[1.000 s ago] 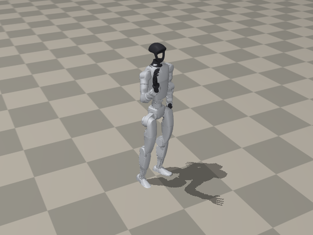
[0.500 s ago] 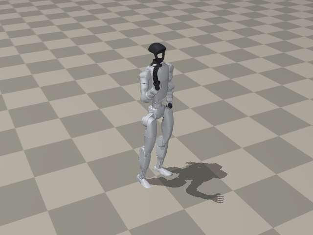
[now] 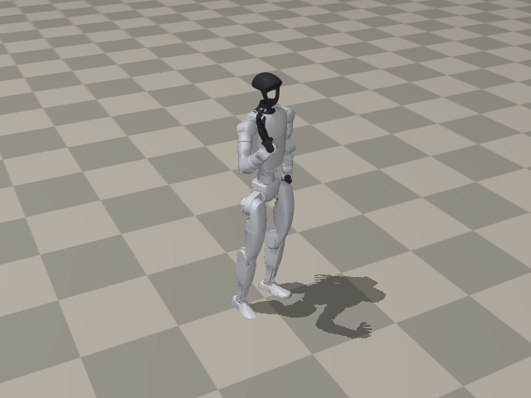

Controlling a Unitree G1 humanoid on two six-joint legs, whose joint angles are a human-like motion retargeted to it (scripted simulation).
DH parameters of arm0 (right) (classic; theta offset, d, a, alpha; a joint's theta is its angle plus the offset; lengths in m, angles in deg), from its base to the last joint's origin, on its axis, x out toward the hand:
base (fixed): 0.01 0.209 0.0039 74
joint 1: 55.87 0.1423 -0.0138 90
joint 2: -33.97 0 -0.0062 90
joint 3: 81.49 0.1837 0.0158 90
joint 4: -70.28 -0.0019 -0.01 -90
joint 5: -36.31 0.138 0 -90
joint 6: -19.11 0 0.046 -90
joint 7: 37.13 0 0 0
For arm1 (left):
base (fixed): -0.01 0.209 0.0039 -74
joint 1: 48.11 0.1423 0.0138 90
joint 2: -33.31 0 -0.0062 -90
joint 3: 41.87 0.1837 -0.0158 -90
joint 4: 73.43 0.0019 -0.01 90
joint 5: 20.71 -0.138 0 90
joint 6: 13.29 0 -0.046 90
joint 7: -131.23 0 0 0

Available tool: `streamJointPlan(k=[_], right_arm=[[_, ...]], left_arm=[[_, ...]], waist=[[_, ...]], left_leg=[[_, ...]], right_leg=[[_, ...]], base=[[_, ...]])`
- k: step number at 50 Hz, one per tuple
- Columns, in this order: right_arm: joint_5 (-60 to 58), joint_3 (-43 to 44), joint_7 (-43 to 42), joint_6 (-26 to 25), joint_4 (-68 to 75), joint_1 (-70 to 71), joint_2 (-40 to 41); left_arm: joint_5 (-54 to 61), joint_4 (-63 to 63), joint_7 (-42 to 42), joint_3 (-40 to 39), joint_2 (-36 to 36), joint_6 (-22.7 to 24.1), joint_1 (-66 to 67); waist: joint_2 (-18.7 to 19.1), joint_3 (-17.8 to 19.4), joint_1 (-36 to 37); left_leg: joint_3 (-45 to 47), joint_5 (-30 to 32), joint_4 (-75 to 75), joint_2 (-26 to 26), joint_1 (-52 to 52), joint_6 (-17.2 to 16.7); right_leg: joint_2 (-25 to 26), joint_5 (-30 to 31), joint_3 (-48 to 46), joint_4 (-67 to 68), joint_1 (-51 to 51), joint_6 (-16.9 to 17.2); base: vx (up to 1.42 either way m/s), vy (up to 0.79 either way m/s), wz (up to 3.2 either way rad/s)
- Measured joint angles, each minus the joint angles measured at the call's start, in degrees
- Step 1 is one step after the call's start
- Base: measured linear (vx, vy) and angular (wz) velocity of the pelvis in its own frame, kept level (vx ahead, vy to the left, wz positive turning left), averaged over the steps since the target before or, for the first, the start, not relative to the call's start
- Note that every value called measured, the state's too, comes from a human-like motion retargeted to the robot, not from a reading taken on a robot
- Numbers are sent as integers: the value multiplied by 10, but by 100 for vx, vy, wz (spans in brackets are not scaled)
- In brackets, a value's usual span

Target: In place motions

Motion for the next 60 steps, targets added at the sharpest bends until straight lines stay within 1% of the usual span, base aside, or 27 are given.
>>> streamJointPlan(k=[6, 9, 15, 17, 19, 20, 22, 23, 25, 26, 27, 28, 29, 30, 33, 35, 38, 40, 42, 51, 52, 53, 54, 55, 58, 59, 60], right_arm=[[-10, -25, -50, 24, 3, -62, 24], [-33, -35, -74, 25, 9, -104, 38], [-91, -57, -115, 11, 72, -194, 80], [-104, -66, -108, 2, 114, -212, 96], [-109, -74, -76, -25, 159, -222, 113], [-108, -78, -45, -45, 182, -224, 122], [-80, -83, 149, -135, 212, -223, 141], [-61, -82, 292, -198, 218, -220, 148], [-49, -79, 602, -300, 221, -213, 154], [-44, -80, 708, -348, 224, -209, 157], [-34, -81, 781, -386, 226, -205, 159], [-16, -83, 788, -402, 226, -203, 160], [7, -86, 756, -392, 220, -198, 157], [33, -89, 703, -368, 213, -194, 152], [13, -90, 482, -272, 181, -176, 138], [-8, -92, 338, -245, 158, -160, 127], [-31, -99, 205, -214, 119, -130, 106], [-38, -106, 153, -190, 93, -106, 94], [-43, -115, 127, -169, 71, -79, 83], [-74, -142, 55, -128, 4, 31, 34], [-85, -145, 67, -131, 5, 40, 31], [-98, -149, 102, -144, 9, 50, 31], [-108, -153, 170, -165, 16, 58, 33], [-116, -157, 254, -190, 25, 64, 36], [-140, -157, 591, -277, 39, 73, 43], [-142, -155, 654, -306, 45, 70, 46], [-142, -153, 696, -338, 50, 66, 48]], left_arm=[[-1, 1, -4, 4, 3, -5, -2], [-2, -1, -4, 5, 3, -5, -4], [0, -3, -7, 9, 0, -4, -7], [1, -5, -9, 10, -1, -3, -7], [0, -6, -10, 11, -3, -2, -7], [-1, -6, -10, 10, -3, -2, -8], [-1, -7, -11, 11, -5, -2, -8], [-1, -7, -12, 11, -5, -2, -8], [-2, -7, -12, 11, -5, -1, -7], [-2, -7, -12, 12, -4, -1, -7], [-2, -7, -11, 12, -4, -1, -6], [-3, -6, -10, 14, -3, -1, -5], [-3, -6, -10, 14, -2, -2, -6], [-3, -5, -10, 15, -1, -2, -8], [-2, -5, -10, 16, -1, -3, -8], [0, -6, -10, 17, -1, -2, -8], [-1, -8, -11, 19, -2, -1, -7], [-2, -9, -10, 19, -2, 0, -6], [-2, -9, -10, 19, -2, 0, -6], [1, -7, -5, 11, -2, 1, -5], [1, -7, -5, 10, -1, 1, -6], [1, -6, -4, 8, -1, 1, -7], [1, -5, -4, 7, -1, 1, -7], [1, -5, -3, 4, -1, 1, -7], [3, -3, -2, -4, -1, 0, -7], [3, -2, -2, -5, 0, -1, -6], [3, -2, -2, -6, 0, -1, -5]], waist=[[2, 2, 4], [2, 4, 3], [2, 1, 2], [3, 1, 0], [4, 2, -3], [4, 3, -4], [5, 6, -5], [6, 7, -5], [6, 7, -5], [7, 7, -5], [7, 7, -5], [6, 6, -4], [6, 6, -4], [6, 7, -3], [5, 5, 1], [5, 3, 4], [4, 0, 7], [3, -1, 11], [1, -2, 16], [-8, -5, 24], [-8, -5, 22], [-9, -3, 21], [-10, -3, 21], [-10, -2, 23], [-13, 1, 42], [-14, 1, 44], [-15, 0, 44]], left_leg=[[11, 0, 2, 3, -3, 0], [12, 0, 2, 4, -3, 0], [10, 0, 3, 4, -5, -1], [10, 0, 2, 4, -5, -1], [10, 0, 2, 4, -4, -1], [10, 0, 3, 4, -3, -1], [12, 0, 3, 5, -1, -1], [12, 0, 3, 5, 0, 0], [13, 0, 3, 5, 0, 0], [13, 0, 3, 5, 0, 0], [14, 0, 3, 4, -1, 0], [14, 0, 3, 4, -1, 0], [14, 1, 3, 3, -2, 0], [13, 1, 4, 3, -3, 0], [9, 3, 5, 0, -6, 0], [6, 4, 5, -2, -9, 0], [1, 6, 6, -5, -13, 0], [-3, 7, 7, -7, -15, 0], [-6, 8, 7, -9, -16, 0], [-40, 9, 0, -23, -10, 2], [-45, 8, -2, -24, -8, 2], [-50, 8, -3, -25, -6, 2], [-52, 9, -3, -26, -5, 2], [-52, 9, -3, -26, -5, 3], [-38, 11, 2, -23, -9, 2], [-37, 10, 2, -22, -9, 1], [-38, 10, 1, -22, -8, 1]], right_leg=[[2, 2, 10, 1, -3, -1], [2, 2, 11, 0, -4, -1], [2, 1, 10, 0, -5, 0], [2, 1, 10, 0, -4, 0], [2, 1, 10, 0, -3, 0], [2, 1, 10, 0, -2, 0], [3, 2, 11, 0, -1, 0], [3, 2, 12, 0, -1, 0], [3, 2, 12, 0, -1, 0], [3, 3, 11, 0, -1, 0], [2, 3, 11, 0, -2, 0], [1, 3, 10, -1, -2, 0], [1, 3, 9, -1, -2, 0], [0, 3, 8, -1, -2, 0], [-3, 3, 3, -2, -1, 0], [-5, 2, 0, -2, -1, 1], [-7, 2, -5, -3, 0, 2], [-9, 1, -7, -4, 1, 2], [-12, 0, -10, -4, 3, 3], [-20, -5, -45, -6, 13, 7], [-21, -6, -50, -6, 14, 7], [-21, -7, -55, -6, 17, 8], [-21, -7, -58, -6, 18, 8], [-21, -8, -58, -6, 19, 8], [-20, -6, -45, -6, 20, 8], [-20, -7, -45, -6, 20, 8], [-20, -7, -46, -6, 21, 8]], base=[[0, 0, -10], [0, 0, 0], [0, 0, 0], [0, 0, 0], [0, 0, 0], [0, 0, 0], [0, 0, 0], [0, 0, 0], [0, 0, 0], [0, 0, 0], [0, 0, 0], [0, 0, 0], [0, 0, 0], [0, 0, 0], [0, 0, 0], [0, 3, 18], [-1, 5, 19], [-1, 4, 19], [0, 4, 19], [-1, 2, 38], [-1, 1, 51], [-1, 2, 40], [-1, 1, 26], [0, 0, 0], [1, 0, -28], [0, 0, 0], [0, 0, 0]])
